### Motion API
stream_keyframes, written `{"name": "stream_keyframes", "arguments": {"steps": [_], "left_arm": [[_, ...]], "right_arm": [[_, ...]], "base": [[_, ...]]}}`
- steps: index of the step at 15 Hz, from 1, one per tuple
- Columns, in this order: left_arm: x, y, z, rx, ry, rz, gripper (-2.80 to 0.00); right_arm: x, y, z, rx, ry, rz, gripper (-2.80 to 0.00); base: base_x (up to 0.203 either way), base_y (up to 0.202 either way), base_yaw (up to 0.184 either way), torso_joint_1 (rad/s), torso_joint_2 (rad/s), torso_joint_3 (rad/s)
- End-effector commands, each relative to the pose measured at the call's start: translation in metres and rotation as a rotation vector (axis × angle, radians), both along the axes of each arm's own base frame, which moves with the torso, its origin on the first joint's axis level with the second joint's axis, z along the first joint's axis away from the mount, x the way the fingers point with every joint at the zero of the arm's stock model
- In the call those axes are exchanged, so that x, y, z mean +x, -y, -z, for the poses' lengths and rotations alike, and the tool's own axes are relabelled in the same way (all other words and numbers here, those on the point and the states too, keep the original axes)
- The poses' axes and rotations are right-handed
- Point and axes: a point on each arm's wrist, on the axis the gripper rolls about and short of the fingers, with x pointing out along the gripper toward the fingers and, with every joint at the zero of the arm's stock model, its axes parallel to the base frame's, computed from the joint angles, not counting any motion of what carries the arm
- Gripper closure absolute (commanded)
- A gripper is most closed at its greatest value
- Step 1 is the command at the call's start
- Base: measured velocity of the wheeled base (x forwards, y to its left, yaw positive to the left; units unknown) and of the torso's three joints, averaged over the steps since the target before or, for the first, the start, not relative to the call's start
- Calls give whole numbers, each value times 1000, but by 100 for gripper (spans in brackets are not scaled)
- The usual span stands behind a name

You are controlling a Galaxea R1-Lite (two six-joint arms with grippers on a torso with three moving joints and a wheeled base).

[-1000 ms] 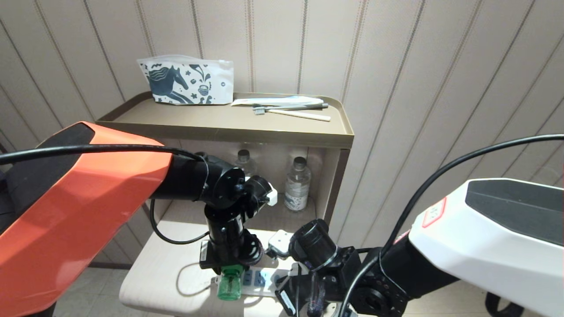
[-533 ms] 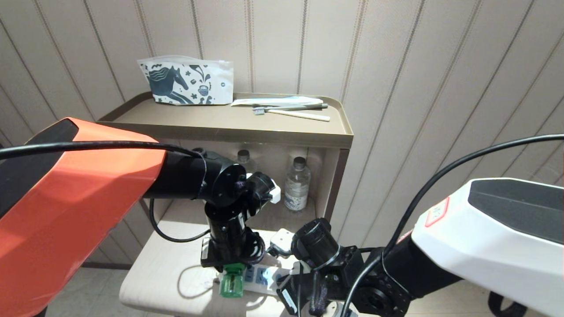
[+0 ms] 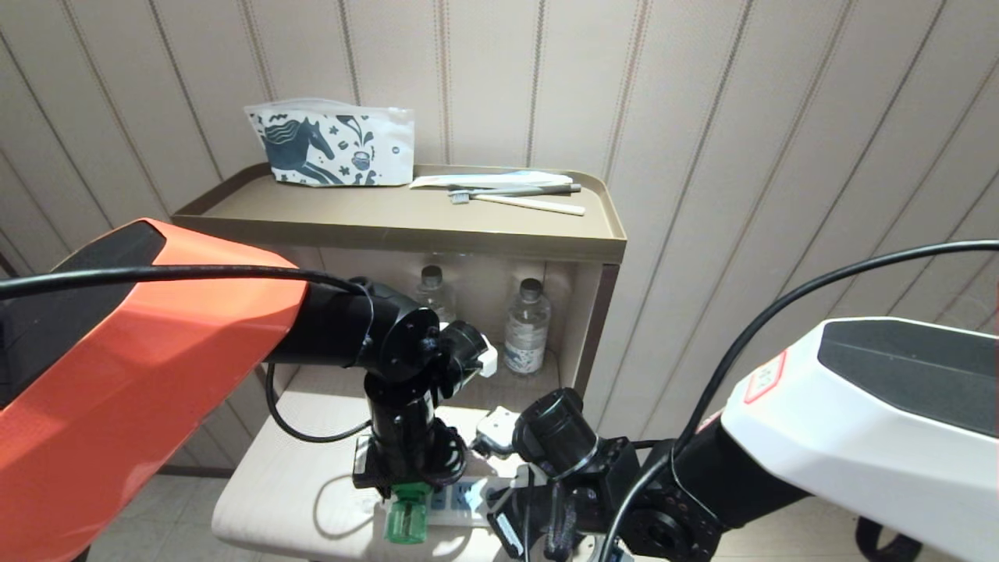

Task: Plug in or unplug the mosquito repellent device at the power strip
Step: Hold the socket with your right hand and unplug it with your left hand

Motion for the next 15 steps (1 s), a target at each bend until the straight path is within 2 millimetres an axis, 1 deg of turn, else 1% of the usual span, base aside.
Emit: {"name": "stream_keyframes", "arguments": {"steps": [1,5,8,10,15], "left_arm": [[0,1,-1,2,2,-4,0],[-1,3,-1,5,4,3,0],[-3,1,-17,-20,39,17,0],[-3,0,-24,-30,51,18,0],[-1,-3,-32,-41,66,8,0]], "right_arm": [[0,-1,2,-2,-2,-2,0],[2,-3,3,-2,1,-4,0],[2,-3,7,-11,-6,-5,0],[2,-4,8,-12,-7,-7,0],[1,-3,10,-17,-14,-6,0]], "base": [[0,0,0,0,0,0],[0,0,0,0,0,0],[0,0,0,0,0,0],[0,0,0,0,0,0],[0,0,0,0,0,0]]}}
